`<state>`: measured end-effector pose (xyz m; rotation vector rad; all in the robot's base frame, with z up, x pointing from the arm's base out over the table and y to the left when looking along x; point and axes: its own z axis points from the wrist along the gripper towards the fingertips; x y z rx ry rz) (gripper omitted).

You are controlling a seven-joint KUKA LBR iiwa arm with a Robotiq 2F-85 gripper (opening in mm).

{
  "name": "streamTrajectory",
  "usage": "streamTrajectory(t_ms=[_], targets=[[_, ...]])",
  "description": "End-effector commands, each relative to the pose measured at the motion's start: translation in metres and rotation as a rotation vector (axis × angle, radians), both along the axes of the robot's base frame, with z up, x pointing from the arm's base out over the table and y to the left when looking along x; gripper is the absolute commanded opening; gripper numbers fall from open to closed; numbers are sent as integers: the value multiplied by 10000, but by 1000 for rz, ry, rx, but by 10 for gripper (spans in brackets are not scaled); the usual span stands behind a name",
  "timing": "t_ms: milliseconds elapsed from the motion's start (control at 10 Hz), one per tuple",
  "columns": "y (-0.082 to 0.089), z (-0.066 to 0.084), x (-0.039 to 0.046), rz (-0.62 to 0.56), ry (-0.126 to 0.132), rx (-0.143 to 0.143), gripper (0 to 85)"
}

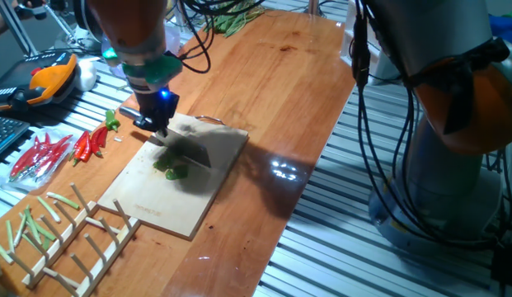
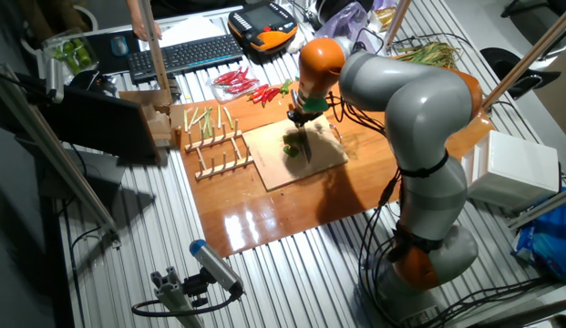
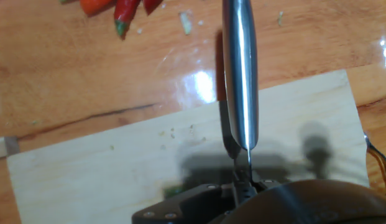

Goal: Chop the chili peppers

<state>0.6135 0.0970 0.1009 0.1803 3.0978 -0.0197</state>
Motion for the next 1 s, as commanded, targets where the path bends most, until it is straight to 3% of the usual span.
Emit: streamTrajectory(t_ms=[0,100,300,600,700,900], targets=[[-25,212,73,19,11,-1,0],[-31,318,119,40,16,9,0],[112,368,112,77,9,14,0],[281,326,4,92,9,7,0],[305,269,-48,100,11,-8,0],[302,163,-135,111,-3,1,0]])
